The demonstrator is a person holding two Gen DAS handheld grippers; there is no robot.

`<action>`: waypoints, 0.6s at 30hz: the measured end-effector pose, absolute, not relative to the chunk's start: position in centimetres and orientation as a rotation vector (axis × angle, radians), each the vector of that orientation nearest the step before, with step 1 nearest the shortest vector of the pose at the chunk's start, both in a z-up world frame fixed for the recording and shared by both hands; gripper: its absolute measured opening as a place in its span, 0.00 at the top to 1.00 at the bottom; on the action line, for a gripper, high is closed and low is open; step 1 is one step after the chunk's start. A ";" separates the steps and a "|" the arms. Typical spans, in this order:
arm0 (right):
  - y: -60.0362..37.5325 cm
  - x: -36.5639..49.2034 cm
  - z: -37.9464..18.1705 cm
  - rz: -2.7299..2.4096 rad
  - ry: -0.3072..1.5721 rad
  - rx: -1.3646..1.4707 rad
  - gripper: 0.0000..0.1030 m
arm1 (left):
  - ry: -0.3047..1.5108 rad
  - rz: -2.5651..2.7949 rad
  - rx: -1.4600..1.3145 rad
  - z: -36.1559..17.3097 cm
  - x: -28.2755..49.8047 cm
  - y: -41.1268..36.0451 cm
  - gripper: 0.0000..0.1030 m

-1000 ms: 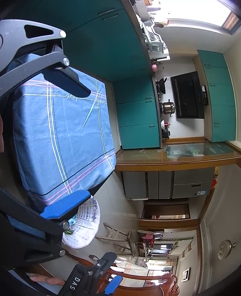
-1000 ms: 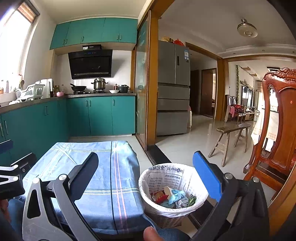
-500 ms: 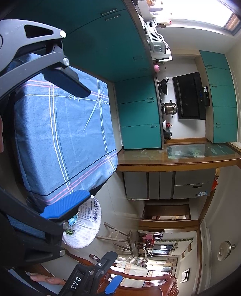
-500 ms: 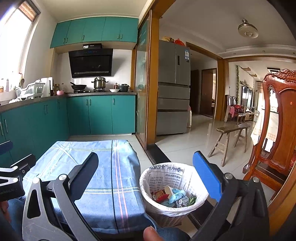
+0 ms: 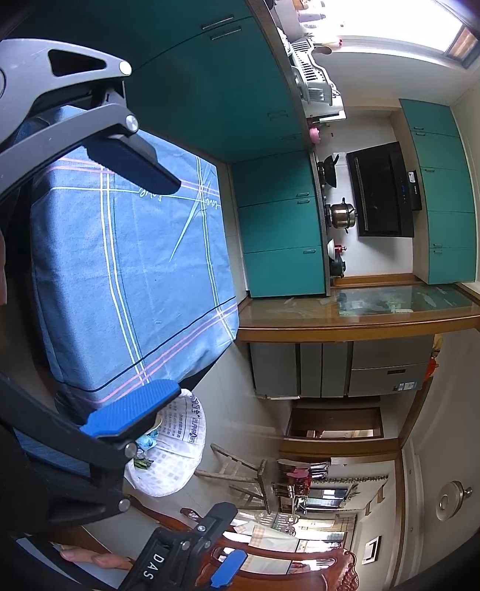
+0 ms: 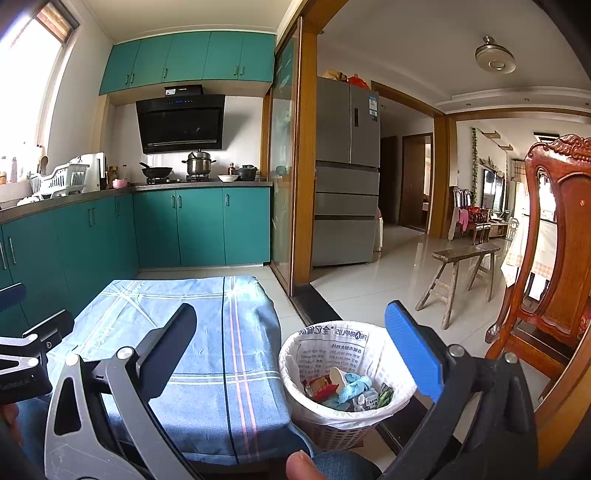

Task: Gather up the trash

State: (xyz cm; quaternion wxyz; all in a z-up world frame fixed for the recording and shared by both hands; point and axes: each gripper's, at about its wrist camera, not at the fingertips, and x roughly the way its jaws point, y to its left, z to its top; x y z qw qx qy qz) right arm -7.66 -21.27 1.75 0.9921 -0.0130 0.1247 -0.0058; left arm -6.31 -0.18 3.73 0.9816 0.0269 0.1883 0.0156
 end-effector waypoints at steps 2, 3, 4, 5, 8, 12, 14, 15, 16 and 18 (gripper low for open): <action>-21.3 -7.4 1.6 -0.011 0.254 -0.025 0.03 | 0.381 0.033 0.053 3.7 -6.3 -0.1 0.03; -21.3 -7.4 1.6 -0.010 0.255 -0.025 0.03 | 0.382 0.034 0.052 3.6 -6.3 -0.1 0.03; -21.3 -7.4 1.6 -0.010 0.256 -0.026 0.03 | 0.385 0.034 0.050 3.5 -6.3 -0.1 0.03; -21.3 -7.4 1.6 -0.010 0.257 -0.025 0.03 | 0.386 0.034 0.049 3.5 -6.2 -0.1 0.03; -21.2 -7.4 1.5 -0.009 0.259 -0.025 0.03 | 0.391 0.033 0.047 3.4 -6.2 0.0 0.03; -21.2 -7.3 1.4 -0.008 0.261 -0.025 0.03 | 0.399 0.033 0.043 3.2 -5.9 0.0 0.03; -21.2 -7.1 1.2 -0.008 0.266 -0.026 0.03 | 0.404 0.035 0.042 3.0 -5.8 0.0 0.03; -21.2 -7.1 1.1 -0.007 0.268 -0.026 0.03 | 0.405 0.035 0.042 2.9 -5.7 0.0 0.03; -21.1 -7.0 1.0 -0.007 0.270 -0.026 0.03 | 0.408 0.036 0.043 2.8 -5.7 0.0 0.03; -21.2 -6.7 0.9 -0.005 0.275 -0.025 0.03 | 0.412 0.036 0.043 2.7 -5.5 -0.1 0.03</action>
